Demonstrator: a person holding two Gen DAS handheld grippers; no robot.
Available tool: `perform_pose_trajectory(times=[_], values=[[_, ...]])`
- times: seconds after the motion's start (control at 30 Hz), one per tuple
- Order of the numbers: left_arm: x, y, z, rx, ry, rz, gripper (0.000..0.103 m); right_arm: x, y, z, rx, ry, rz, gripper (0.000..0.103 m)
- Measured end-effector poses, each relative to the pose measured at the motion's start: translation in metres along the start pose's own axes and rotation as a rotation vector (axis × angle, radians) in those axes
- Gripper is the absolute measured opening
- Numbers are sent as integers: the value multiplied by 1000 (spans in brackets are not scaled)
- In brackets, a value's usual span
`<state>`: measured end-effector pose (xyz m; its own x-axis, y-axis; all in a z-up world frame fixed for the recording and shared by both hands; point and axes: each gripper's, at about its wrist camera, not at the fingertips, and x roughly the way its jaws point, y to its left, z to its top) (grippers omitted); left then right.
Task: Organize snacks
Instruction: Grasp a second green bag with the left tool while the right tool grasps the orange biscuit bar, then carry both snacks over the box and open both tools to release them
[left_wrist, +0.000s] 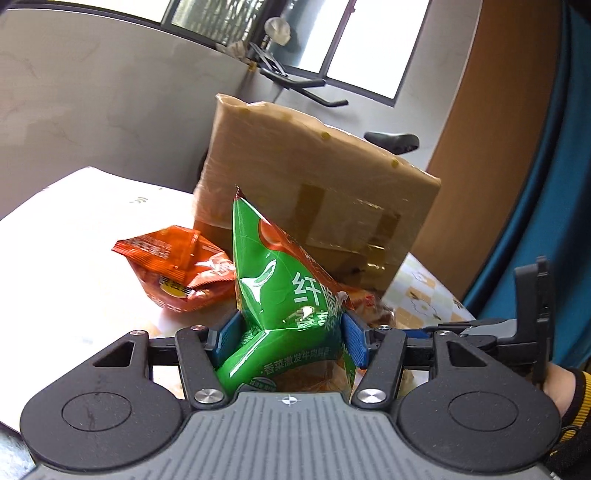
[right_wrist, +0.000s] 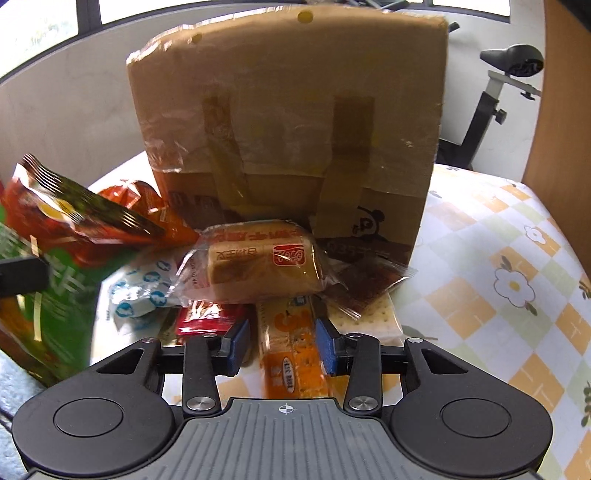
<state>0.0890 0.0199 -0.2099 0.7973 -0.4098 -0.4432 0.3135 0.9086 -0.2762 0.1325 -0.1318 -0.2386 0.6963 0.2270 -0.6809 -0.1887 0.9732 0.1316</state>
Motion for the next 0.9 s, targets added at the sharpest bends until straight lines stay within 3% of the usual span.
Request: perform_pose_trajectory(times=[0.23, 0.5, 0.9], values=[[-1, 2, 1, -4, -15, 40, 62, 26, 3, 2, -13, 24, -5, 37], [3, 3, -1, -9, 0, 53, 62, 14, 6, -21, 11, 25, 27, 37], [3, 2, 0, -15, 0, 63, 62, -5, 0, -28, 34, 69, 27, 35]])
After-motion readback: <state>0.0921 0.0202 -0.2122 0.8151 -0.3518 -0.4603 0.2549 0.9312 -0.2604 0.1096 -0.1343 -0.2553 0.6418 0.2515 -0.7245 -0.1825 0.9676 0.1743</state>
